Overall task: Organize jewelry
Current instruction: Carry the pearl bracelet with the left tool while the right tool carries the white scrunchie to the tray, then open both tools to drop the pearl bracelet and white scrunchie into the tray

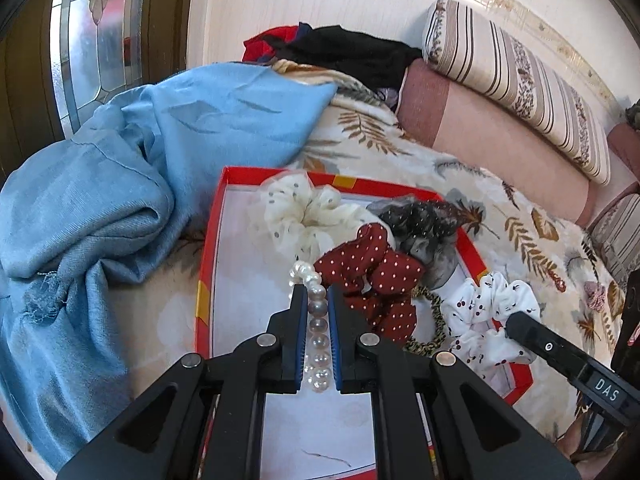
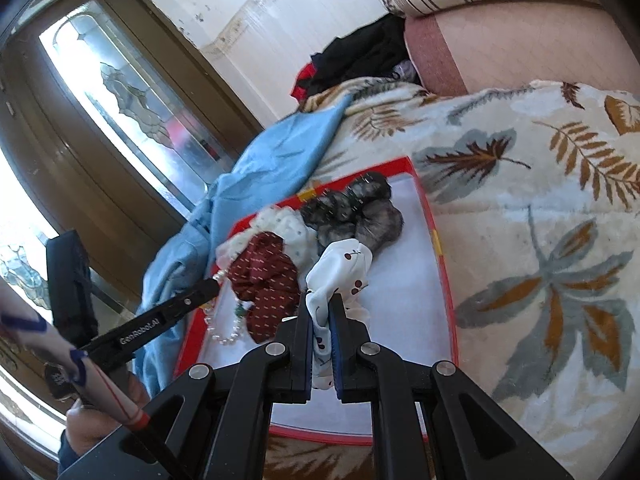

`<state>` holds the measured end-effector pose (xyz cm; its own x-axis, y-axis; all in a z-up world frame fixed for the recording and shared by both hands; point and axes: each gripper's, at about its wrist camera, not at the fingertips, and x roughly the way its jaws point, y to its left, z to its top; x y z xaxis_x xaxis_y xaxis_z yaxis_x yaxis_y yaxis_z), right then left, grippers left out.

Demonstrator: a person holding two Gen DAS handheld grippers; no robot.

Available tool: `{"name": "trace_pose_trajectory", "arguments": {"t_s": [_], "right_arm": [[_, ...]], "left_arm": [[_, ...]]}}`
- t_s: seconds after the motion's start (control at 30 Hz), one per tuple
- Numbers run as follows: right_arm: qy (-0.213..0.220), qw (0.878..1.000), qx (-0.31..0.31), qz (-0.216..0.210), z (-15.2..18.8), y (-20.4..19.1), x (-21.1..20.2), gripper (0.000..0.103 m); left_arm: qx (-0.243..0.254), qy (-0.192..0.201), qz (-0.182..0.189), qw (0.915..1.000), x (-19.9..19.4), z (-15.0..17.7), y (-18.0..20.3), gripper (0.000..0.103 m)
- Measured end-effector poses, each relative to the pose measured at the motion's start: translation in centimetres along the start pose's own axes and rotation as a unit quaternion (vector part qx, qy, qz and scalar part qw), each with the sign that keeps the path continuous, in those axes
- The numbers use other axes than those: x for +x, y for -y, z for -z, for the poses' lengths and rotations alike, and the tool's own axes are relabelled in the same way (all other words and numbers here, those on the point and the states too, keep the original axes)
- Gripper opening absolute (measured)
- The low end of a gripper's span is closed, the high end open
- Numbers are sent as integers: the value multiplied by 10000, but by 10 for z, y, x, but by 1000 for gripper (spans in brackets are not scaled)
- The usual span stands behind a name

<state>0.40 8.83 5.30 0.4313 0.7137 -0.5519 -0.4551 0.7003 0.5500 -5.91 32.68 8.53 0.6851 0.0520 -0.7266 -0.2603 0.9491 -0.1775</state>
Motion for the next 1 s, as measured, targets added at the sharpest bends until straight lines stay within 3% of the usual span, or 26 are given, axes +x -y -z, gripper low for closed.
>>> {"name": "trace_pose_trajectory", "arguments": {"t_s": [0.47, 0.53, 0.6, 0.63, 0.7, 0.87, 1.0], "right_arm": [[-328, 9977, -67, 586, 11, 8, 15, 11], [-355, 9976, -71, 596, 10, 9, 15, 16], [-361, 9977, -42, 575, 10, 10, 12, 34], [-332, 9978, -41, 571, 9, 10, 9, 36], [-309, 9979, -76, 568, 8, 9, 6, 36], [-205, 9982, -104, 555, 5, 7, -7, 36], [-121, 9981, -175, 582, 1, 9, -26, 36]], "left_arm": [[229, -297, -58, 9993, 15, 5, 12, 10], [234, -239, -40, 9994, 14, 5, 13, 10], [223, -157, 13, 9996, 10, 3, 14, 11], [218, -120, 37, 9997, 9, 3, 14, 12], [204, -36, 73, 9998, 5, 2, 16, 22], [194, 204, 220, 9994, -4, -2, 20, 23], [269, 457, 372, 9979, -13, -5, 31, 29]]}}
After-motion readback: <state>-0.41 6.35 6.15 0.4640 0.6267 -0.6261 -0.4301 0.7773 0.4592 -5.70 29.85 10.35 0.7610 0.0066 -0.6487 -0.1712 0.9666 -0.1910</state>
